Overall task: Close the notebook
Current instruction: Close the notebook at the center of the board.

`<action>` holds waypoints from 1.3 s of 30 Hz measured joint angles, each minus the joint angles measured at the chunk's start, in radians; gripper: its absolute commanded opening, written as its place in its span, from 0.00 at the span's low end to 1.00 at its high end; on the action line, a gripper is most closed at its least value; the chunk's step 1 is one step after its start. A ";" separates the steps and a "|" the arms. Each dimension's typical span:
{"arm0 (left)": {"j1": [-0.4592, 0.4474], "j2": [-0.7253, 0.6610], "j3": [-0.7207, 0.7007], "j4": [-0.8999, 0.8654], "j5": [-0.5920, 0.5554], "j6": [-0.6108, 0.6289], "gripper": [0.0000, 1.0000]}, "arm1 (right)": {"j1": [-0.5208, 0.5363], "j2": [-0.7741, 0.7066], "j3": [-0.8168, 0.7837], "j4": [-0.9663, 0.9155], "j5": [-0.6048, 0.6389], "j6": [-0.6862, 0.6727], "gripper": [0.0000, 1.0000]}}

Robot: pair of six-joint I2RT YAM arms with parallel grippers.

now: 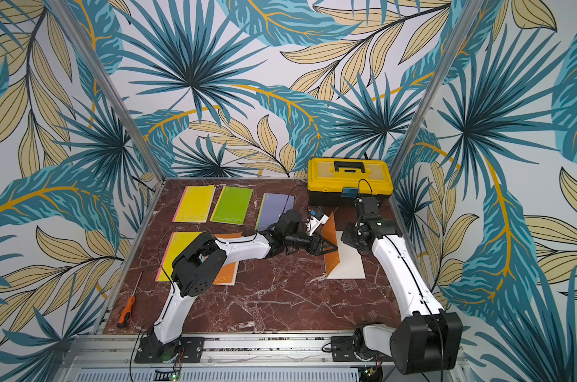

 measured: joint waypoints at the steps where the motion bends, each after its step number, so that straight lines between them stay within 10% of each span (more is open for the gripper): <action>1: -0.001 0.002 0.000 0.006 0.005 0.000 0.62 | -0.004 -0.003 0.001 -0.004 0.000 0.000 0.22; 19: -0.016 0.144 0.171 -0.162 -0.026 0.045 0.63 | -0.037 -0.029 0.019 -0.035 0.003 -0.009 0.29; 39: -0.076 0.273 0.514 -0.742 -0.417 0.213 0.60 | -0.187 0.153 -0.050 0.071 -0.128 -0.036 0.41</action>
